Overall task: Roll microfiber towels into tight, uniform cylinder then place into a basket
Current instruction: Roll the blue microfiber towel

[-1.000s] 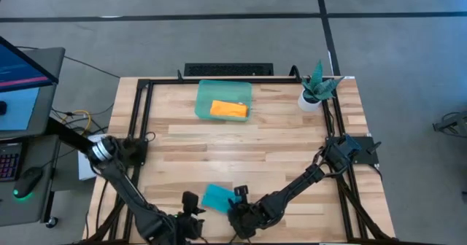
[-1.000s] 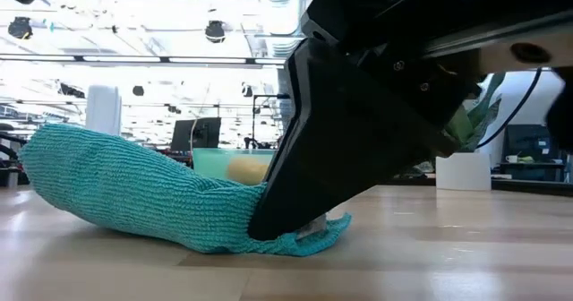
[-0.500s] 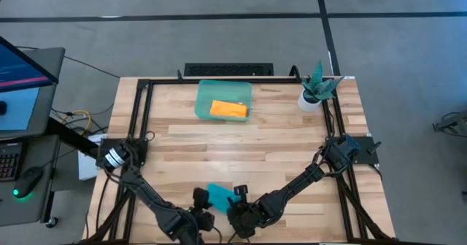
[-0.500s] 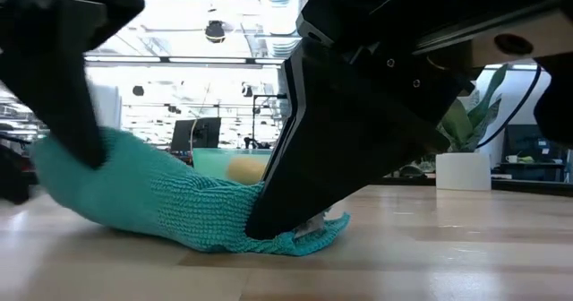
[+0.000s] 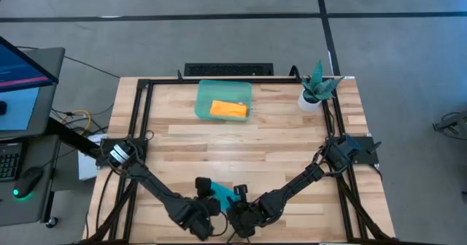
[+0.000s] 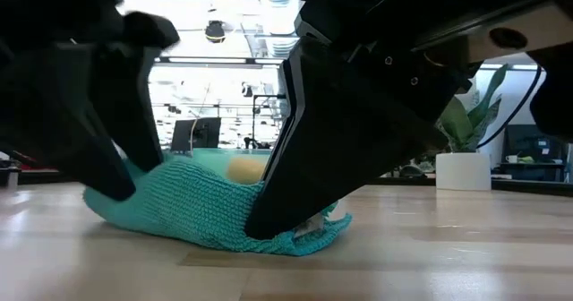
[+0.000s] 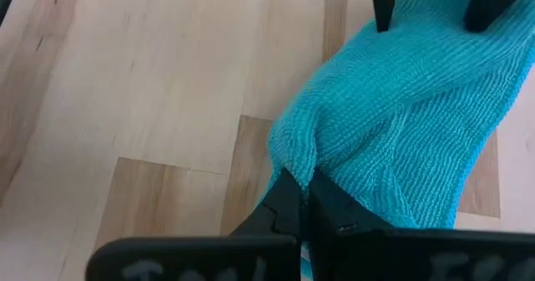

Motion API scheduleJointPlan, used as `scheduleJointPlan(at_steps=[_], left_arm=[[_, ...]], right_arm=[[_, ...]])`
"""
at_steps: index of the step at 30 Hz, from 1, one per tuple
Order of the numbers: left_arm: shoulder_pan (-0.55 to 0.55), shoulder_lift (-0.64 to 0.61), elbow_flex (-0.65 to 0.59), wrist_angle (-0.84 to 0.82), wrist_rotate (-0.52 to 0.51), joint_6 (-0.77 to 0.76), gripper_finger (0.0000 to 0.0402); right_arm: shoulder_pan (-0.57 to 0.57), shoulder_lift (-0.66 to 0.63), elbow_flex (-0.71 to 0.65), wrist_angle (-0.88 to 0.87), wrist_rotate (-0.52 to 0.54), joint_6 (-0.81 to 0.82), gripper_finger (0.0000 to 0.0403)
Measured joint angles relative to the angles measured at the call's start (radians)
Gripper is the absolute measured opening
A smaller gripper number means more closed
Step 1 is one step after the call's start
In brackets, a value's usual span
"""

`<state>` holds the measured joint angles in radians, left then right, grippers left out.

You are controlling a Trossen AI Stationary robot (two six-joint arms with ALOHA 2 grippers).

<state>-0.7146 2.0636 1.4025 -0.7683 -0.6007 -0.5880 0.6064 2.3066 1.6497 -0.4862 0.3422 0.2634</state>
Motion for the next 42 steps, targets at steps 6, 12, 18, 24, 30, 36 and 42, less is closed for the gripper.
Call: scheduleJointPlan(at_steps=[6, 12, 18, 24, 30, 36, 42], left_arm=[[0.054, 0.000, 0.001, 0.001, 0.087, -0.002, 0.0157], [0.102, -0.007, -0.020, 0.017, 0.198, -0.027, 0.0157], [0.125, -0.013, -0.087, 0.076, 0.243, -0.061, 0.0157], [0.119, -0.011, -0.092, 0.099, 0.244, -0.148, 0.0157], [0.106, -0.010, -0.093, 0.103, 0.255, -0.256, 0.0157], [0.104, -0.010, -0.094, 0.107, 0.261, -0.327, 0.0157], [0.104, -0.010, -0.094, 0.113, 0.265, -0.349, 0.0157]], right_arm=[[0.009, 0.000, 0.000, 0.000, 0.001, 0.001, 0.0024], [0.013, 0.000, 0.000, 0.002, 0.006, 0.049, 0.0047], [0.014, 0.000, 0.000, 0.004, 0.001, 0.049, 0.0073], [0.014, 0.004, 0.041, -0.063, -0.001, 0.048, 0.0129], [0.014, 0.012, 0.197, -0.321, -0.023, 0.110, 0.0165], [0.063, 0.012, 0.307, -0.414, 0.070, 0.097, 0.0159], [0.127, 0.010, 0.307, -0.362, 0.245, 0.019, 0.0135]])
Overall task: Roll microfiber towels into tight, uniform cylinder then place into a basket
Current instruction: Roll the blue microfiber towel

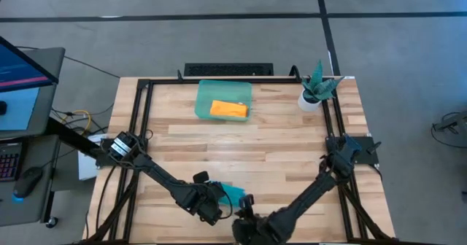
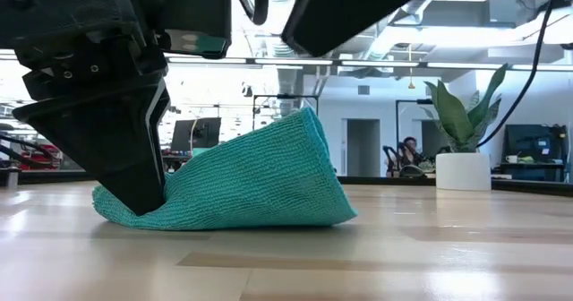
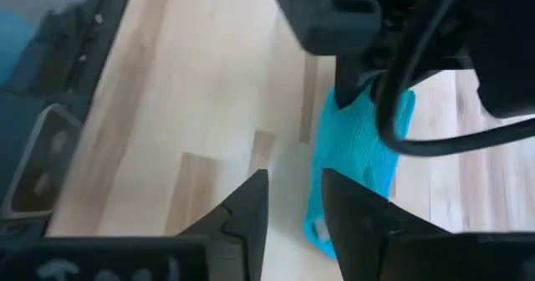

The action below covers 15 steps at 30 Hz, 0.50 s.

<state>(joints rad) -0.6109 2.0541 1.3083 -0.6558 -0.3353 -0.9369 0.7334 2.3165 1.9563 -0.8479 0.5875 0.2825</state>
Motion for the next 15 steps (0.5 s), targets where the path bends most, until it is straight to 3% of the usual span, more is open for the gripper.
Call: scheduleJointPlan(at_steps=[7, 15], left_arm=[[0.004, 0.000, 0.000, 0.016, 0.006, 0.000, 0.0157], [0.005, 0.000, 0.003, 0.015, 0.007, 0.001, 0.0157]], right_arm=[[-0.011, -0.003, -0.001, 0.068, 0.027, -0.049, 0.0117], [-0.087, -0.004, -0.095, 0.153, -0.113, -0.055, 0.0116]])
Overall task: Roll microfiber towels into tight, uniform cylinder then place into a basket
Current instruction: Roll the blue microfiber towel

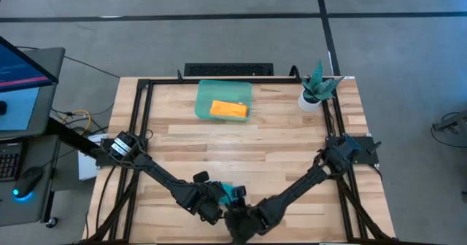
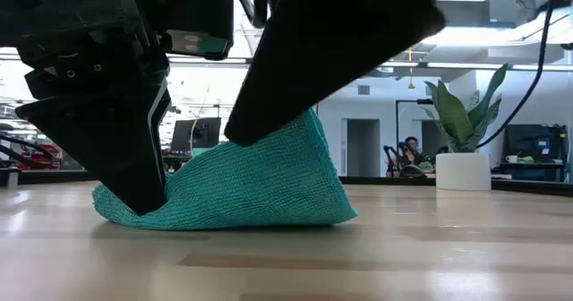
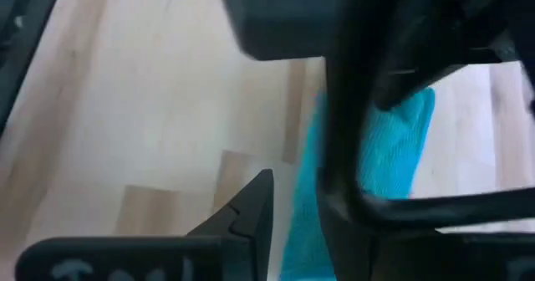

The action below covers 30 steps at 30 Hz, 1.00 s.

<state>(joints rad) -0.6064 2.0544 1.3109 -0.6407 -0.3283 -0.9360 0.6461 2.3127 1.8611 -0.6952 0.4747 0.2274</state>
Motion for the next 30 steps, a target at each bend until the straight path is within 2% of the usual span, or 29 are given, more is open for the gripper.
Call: scheduleJointPlan(at_steps=[5, 9, 19, 23, 30], left_arm=[[0.000, 0.000, 0.000, 0.001, 0.000, 0.007, 0.0157], [0.000, 0.000, 0.000, 0.001, 0.000, 0.007, 0.0157], [0.000, 0.000, 0.000, 0.002, 0.000, 0.007, 0.0157], [-0.002, 0.001, 0.000, 0.005, -0.017, 0.006, 0.0157], [-0.002, 0.002, 0.000, 0.005, -0.040, 0.006, 0.0157]], right_arm=[[-0.019, 0.000, -0.055, -0.004, 0.013, 0.076, 0.0110], [-0.026, -0.001, -0.052, -0.017, 0.070, 0.140, 0.0103], [-0.052, -0.001, -0.052, -0.085, 0.123, 0.305, 0.0087], [-0.067, -0.001, -0.057, -0.114, 0.064, 0.386, 0.0082], [-0.087, -0.010, -0.140, -0.031, -0.049, 0.430, 0.0081]])
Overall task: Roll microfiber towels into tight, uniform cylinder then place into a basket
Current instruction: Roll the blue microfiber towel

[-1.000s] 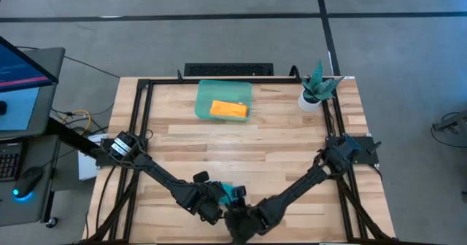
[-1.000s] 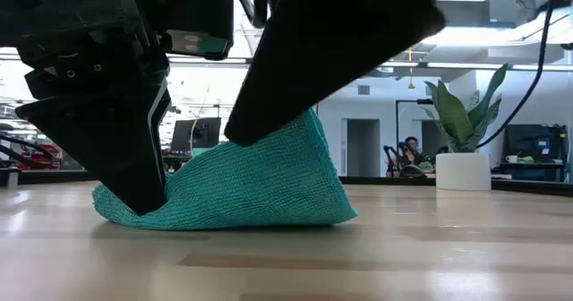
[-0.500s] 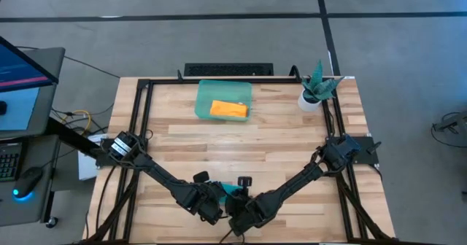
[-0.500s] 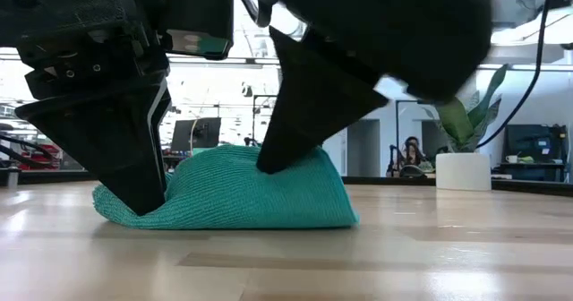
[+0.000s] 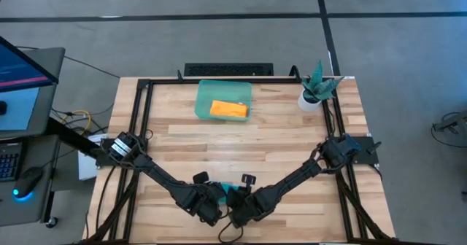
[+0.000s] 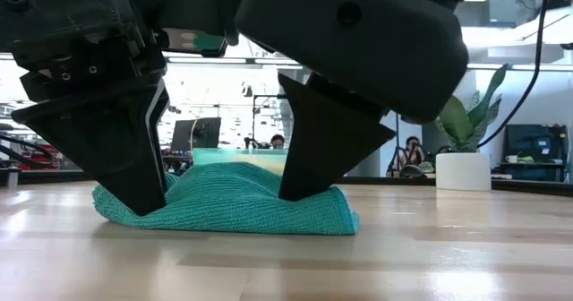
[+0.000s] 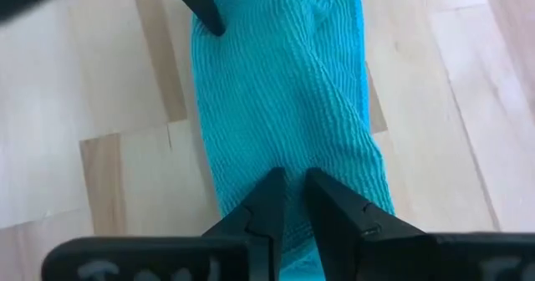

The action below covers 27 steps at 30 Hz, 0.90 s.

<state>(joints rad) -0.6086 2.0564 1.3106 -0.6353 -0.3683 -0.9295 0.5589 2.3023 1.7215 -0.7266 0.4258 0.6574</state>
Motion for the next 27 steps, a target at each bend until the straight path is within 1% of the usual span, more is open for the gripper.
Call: scheduleJointPlan(at_steps=[4, 6, 10, 13, 18, 20, 23, 25, 27], left_arm=[[-0.002, 0.003, 0.000, 0.003, -0.040, -0.008, 0.0157], [-0.003, 0.003, -0.001, 0.004, -0.061, -0.013, 0.0157], [-0.009, 0.005, -0.001, 0.006, -0.116, -0.025, 0.0157], [-0.016, 0.005, -0.001, 0.006, -0.146, -0.033, 0.0157], [-0.017, 0.008, 0.001, 0.011, -0.157, -0.043, 0.0157], [-0.017, 0.008, 0.000, 0.014, -0.160, -0.055, 0.0157], [-0.017, 0.008, -0.001, 0.022, -0.169, -0.062, 0.0157], [-0.017, 0.008, -0.002, 0.038, -0.172, -0.073, 0.0157], [-0.017, 0.008, -0.003, 0.058, -0.185, -0.093, 0.0157]], right_arm=[[-0.002, -0.001, -0.018, 0.014, -0.020, 0.005, 0.0081], [-0.003, -0.001, -0.018, 0.015, -0.050, 0.006, 0.0081], [-0.004, -0.001, -0.019, 0.022, -0.155, 0.026, 0.0081], [-0.001, -0.001, -0.019, 0.023, -0.175, 0.022, 0.0081], [0.031, -0.043, -0.026, 0.005, -0.109, -0.018, 0.0081], [0.046, -0.071, -0.028, -0.029, -0.100, -0.030, 0.0081], [0.071, -0.117, -0.028, -0.083, -0.056, -0.035, 0.0081], [0.090, -0.147, -0.027, -0.135, 0.000, -0.032, 0.0081], [0.110, -0.178, -0.027, -0.225, 0.085, -0.022, 0.0081]])
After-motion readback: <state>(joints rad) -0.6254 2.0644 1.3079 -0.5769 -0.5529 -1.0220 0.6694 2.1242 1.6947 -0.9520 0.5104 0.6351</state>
